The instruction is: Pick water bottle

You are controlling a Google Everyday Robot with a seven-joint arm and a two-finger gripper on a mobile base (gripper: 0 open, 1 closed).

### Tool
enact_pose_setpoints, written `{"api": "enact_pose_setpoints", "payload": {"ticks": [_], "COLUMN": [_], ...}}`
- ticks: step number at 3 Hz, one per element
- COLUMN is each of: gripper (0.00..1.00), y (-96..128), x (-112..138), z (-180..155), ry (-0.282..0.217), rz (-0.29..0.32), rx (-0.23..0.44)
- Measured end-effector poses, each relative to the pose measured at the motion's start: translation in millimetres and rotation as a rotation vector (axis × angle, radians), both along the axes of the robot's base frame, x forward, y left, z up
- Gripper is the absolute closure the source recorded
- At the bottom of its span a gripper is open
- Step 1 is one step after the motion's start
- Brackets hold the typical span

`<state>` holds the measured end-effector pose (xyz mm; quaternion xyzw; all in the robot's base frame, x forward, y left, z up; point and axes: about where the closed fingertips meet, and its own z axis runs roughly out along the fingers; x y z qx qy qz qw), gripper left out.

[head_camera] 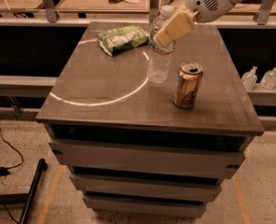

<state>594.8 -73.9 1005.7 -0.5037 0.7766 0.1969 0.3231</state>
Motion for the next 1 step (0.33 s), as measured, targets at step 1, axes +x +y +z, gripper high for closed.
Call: {"api": "enact_pose_setpoints", "payload": {"ticks": [1], "gripper": [1.00], "y": [1.0], "x": [-0.3], "z": [2.1], "ry": [-0.003], "rz": [0.003], "rx": [0.005]}}
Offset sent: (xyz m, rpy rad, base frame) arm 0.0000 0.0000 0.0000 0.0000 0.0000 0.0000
